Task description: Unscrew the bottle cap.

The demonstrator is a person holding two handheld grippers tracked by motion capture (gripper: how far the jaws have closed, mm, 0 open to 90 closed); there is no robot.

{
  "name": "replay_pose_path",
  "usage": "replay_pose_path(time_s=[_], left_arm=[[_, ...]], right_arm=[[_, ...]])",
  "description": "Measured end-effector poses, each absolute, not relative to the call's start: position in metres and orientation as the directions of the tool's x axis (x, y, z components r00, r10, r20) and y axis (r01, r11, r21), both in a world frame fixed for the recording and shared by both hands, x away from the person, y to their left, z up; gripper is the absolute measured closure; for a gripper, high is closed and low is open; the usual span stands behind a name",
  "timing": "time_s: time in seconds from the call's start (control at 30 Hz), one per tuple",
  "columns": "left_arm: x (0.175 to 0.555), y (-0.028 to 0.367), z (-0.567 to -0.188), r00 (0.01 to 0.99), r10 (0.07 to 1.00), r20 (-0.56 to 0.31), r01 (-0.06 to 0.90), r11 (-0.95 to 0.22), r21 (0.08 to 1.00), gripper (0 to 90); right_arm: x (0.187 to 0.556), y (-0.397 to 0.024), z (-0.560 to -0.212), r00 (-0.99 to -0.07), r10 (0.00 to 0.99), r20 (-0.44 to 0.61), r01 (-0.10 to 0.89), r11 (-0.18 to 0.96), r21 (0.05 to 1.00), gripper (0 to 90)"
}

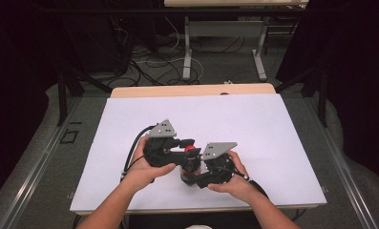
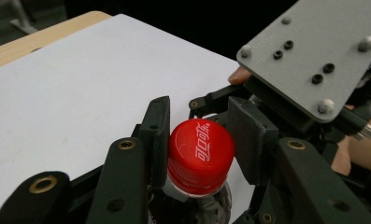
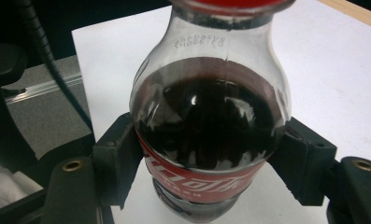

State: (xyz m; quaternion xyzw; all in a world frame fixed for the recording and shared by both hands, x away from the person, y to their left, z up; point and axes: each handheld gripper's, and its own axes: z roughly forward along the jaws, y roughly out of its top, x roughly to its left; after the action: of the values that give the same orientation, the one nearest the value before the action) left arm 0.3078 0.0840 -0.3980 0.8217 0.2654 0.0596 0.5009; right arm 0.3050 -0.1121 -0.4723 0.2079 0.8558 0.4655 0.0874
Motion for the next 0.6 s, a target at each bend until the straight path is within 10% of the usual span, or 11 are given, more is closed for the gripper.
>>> replay_pose_path(time_s=[0.6], left_arm=[[0.306, 0.098, -0.390, 0.867, 0.472, -0.158, 0.365, -0.388, 0.846, 50.3]], right_arm=[[0.304, -0.113, -0.471, -0.900, 0.434, 0.035, 0.261, 0.475, 0.840, 30.2]])
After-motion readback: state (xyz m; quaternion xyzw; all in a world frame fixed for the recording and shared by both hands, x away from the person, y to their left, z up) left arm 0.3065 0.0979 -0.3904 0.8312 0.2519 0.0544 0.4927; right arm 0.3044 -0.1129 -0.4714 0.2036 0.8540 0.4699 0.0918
